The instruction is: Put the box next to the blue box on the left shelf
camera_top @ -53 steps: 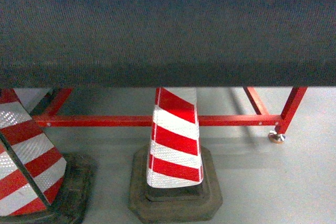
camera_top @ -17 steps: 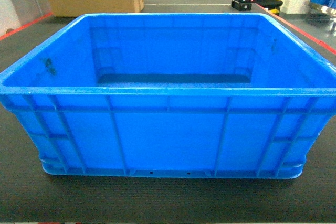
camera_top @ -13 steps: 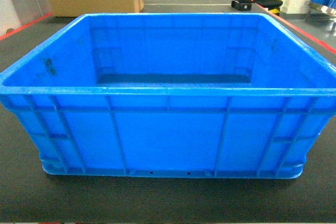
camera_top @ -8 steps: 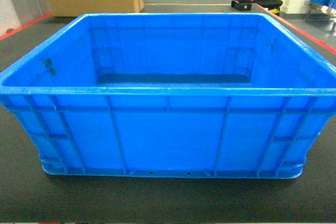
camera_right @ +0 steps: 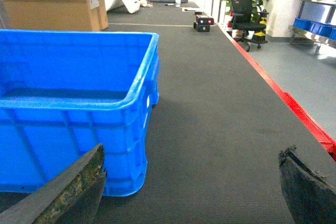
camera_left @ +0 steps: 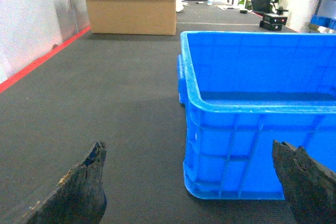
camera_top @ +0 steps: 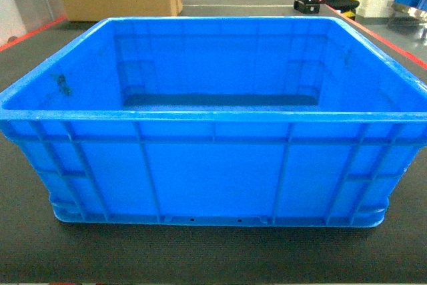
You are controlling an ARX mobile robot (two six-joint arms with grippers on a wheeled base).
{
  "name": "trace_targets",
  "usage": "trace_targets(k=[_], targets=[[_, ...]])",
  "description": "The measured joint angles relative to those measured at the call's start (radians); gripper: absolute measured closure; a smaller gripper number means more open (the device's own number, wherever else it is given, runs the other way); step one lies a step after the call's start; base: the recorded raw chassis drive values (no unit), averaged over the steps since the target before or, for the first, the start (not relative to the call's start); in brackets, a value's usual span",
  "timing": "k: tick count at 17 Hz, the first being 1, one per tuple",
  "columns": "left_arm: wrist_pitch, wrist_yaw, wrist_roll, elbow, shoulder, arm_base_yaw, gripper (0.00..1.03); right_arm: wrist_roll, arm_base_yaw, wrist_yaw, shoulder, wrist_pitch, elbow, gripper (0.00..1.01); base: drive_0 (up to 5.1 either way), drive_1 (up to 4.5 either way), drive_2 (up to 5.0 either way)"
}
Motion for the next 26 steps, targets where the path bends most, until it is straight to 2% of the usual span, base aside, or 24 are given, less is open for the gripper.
trace_targets(k=[17, 18, 19, 20, 21, 22, 24, 26], targets=[[0.0, 0.0, 0.0, 0.0, 0.0, 0.0, 0.05, 0.0, 0.0, 0.0, 0.0, 0.0, 0.0, 0.03, 0.0, 0.0, 0.0], [-0.051, -0.067, -0.008, 0.01, 0.01, -0.023, 0.05, 0.0, 0.0, 0.0, 0.0, -0.001, 0.0, 0.03, 0.0, 0.0, 0.0], [-0.123, -0.227, -0.031, 0.04, 0.078, -0.101, 0.05, -0.004, 0.015, 0.043, 0.031, -0.113, 0.028, 0.03, 0.0, 0.0, 0.0], [-0.134, -0.319, -0.037, 0.05, 0.11, -0.126, 0.05, -0.003, 0.021, 0.055, 0.087, -0.163, 0.05, 0.03, 0.0, 0.0, 0.0], [-0.118, -0.372, -0.046, 0.05, 0.128, -0.119, 0.05, 0.004, 0.029, 0.057, 0.102, -0.17, 0.053, 0.03, 0.0, 0.0, 0.0], [-0.069, -0.379, -0.05, 0.05, 0.15, -0.096, 0.05, 0.008, 0.047, 0.072, 0.115, -0.154, 0.055, 0.03, 0.0, 0.0, 0.0], [0.076, -0.346, -0.047, 0.081, 0.288, -0.069, 0.05, 0.016, 0.079, 0.079, 0.227, -0.04, 0.11, 0.03, 0.0, 0.0, 0.0], [0.249, -0.313, -0.039, 0.145, 0.469, -0.059, 0.05, 0.016, 0.079, 0.077, 0.414, 0.081, 0.204, 0.03, 0.0, 0.0, 0.0]])
